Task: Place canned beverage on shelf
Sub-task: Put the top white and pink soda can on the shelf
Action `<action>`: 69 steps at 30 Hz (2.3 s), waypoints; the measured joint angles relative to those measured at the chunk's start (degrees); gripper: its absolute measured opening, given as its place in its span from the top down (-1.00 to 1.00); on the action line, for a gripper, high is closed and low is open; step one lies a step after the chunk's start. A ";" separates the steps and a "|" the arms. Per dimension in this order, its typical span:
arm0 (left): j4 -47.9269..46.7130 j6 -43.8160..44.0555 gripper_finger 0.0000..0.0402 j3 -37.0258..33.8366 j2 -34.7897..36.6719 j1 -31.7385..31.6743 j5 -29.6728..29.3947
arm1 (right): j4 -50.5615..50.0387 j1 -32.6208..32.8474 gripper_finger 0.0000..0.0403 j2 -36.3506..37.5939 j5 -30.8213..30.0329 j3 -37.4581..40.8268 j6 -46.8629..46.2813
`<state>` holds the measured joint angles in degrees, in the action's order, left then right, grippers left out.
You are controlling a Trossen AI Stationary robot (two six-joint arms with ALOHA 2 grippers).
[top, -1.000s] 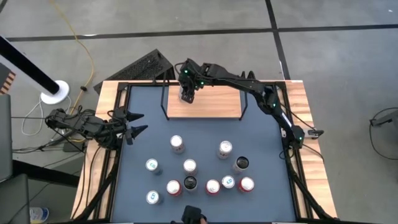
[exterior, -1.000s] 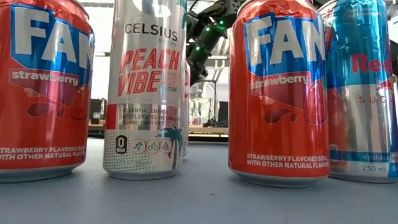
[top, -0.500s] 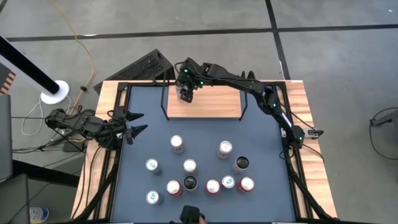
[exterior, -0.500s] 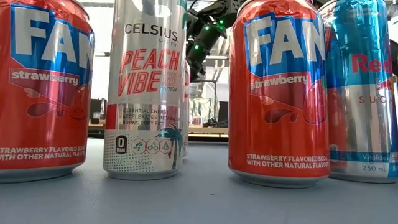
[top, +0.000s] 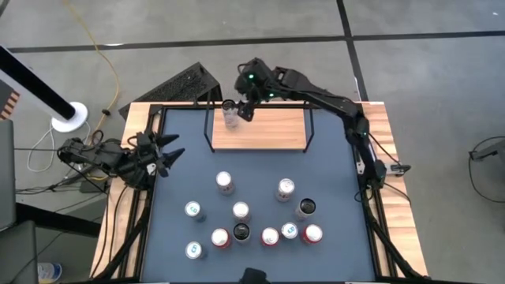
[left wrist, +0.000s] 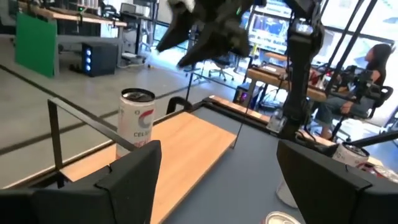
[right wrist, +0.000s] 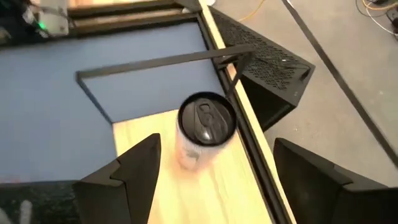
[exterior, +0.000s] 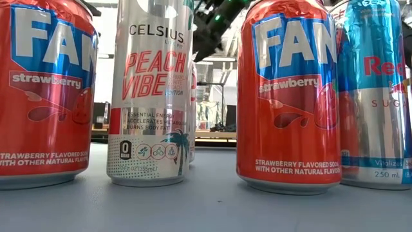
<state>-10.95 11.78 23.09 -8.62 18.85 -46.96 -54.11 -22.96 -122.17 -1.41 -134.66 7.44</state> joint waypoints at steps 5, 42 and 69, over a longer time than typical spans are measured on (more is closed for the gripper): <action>-2.78 2.12 -0.55 0.00 -0.01 0.00 0.02 | -1.56 0.80 -0.04 1.97 -0.02 6.66 -3.73; -2.33 1.52 -0.55 0.02 -3.57 0.00 -3.91 | 20.86 0.22 1.00 -1.84 0.42 21.67 -5.87; 17.25 -19.70 -0.55 7.55 -24.00 -8.24 -1.33 | 8.54 2.55 1.00 17.55 -0.15 19.66 0.25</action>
<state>6.30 -7.92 30.64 -32.63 10.61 -48.29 -45.58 -20.41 -104.61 -1.57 -115.00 7.68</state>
